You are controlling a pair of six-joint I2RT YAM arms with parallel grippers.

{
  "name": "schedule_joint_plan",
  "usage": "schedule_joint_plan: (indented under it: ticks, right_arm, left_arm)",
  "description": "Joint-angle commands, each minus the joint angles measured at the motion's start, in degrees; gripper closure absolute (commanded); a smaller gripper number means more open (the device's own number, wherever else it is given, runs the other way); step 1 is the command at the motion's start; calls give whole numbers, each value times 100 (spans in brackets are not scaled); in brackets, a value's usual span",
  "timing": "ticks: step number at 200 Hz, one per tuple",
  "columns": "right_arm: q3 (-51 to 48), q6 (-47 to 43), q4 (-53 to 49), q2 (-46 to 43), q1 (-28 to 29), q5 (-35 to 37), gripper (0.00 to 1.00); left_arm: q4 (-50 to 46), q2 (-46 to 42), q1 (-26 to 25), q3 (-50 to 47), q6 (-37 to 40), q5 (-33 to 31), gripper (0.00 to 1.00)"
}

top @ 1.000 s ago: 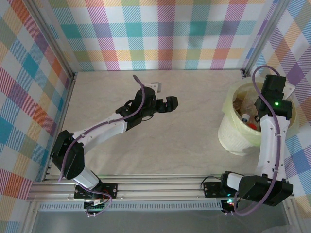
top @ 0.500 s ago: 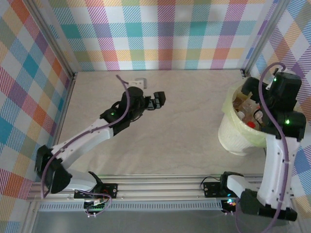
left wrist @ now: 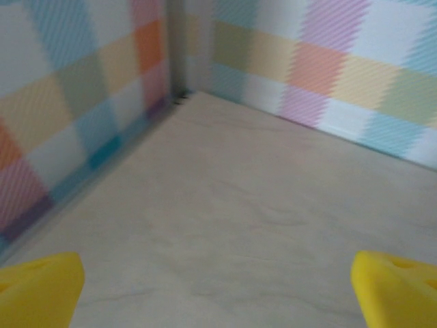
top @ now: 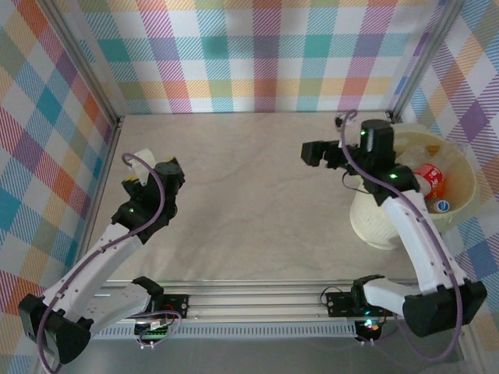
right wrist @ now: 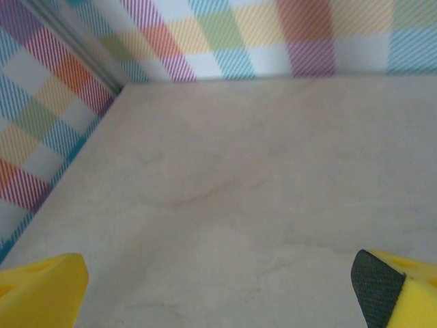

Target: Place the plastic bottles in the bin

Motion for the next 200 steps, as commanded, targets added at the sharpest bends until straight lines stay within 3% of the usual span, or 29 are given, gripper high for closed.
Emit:
schedule_joint_plan:
  ticks: [1,43,79,100,122,136,167,200]
  right_arm:
    - [-489,-127,1120,214,30,-485,0]
    - [-1226,-331,1839,893,30,-72,0]
    - [-1887,-626,2677,1317,15,1069,0]
    - [-2067,-812,2878,1564,-100,1630,0]
    - [-2068,-761,2790,1796,-375,1767,0]
    - [-2021,-827,2706,1823,-508,1812,0]
    - [-2108,-1193,2708,1841,-689,2154,0]
    - [-2660,-1325,3565,1849,-1036,1772,0]
  left_arm:
    - [24,-32,368,-400,137,-652,0]
    - [543,285,1129,-1028,52,-459,0]
    - [1691,836,1750,-1675,450,473,0]
    - [2680,1191,1870,-2145,945,619,0]
    - [3845,1514,2064,-2585,1096,1241,0]
    - [3895,1705,2114,-2452,1180,1560,0]
    - [4977,2275,2161,-2411,1444,2472,0]
    - [5879,2852,2176,-2319,2047,2927,0]
